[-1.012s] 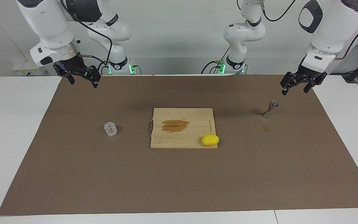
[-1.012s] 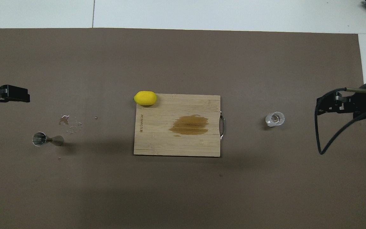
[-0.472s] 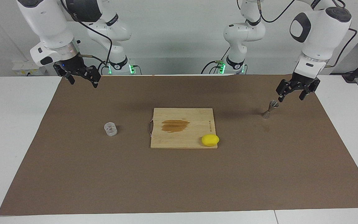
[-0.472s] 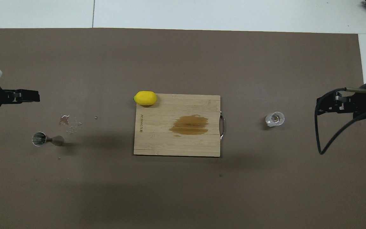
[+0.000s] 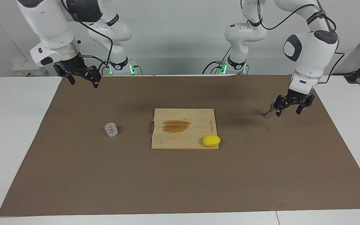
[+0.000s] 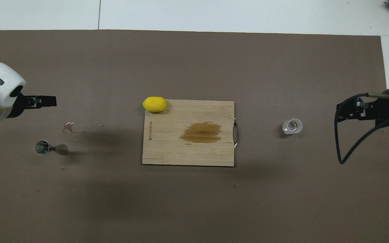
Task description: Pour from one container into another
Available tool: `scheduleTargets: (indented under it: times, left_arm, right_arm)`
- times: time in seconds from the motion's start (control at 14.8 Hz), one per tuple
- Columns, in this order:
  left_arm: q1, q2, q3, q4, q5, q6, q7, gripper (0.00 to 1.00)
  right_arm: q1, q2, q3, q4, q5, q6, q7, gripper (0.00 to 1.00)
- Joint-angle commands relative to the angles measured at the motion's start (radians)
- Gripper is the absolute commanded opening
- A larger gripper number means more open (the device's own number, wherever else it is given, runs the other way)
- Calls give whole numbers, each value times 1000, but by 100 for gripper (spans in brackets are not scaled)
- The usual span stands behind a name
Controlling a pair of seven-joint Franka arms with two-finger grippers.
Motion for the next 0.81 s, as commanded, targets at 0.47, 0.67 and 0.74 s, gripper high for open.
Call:
scheduleTargets:
  times: [0.47, 0.67, 0.74]
  left_arm:
    - [-60, 12, 2, -3, 19, -23, 0, 100]
    - [-106, 29, 0, 89, 21, -248, 4, 100]
    - [-111, 29, 0, 107, 21, -310, 7, 100]
  right_arm:
    - [-13, -22, 8, -29, -6, 19, -18, 100]
    - [-13, -22, 7, -29, -6, 19, -18, 100]
    - [-13, -22, 8, -29, -6, 19, -18, 100]
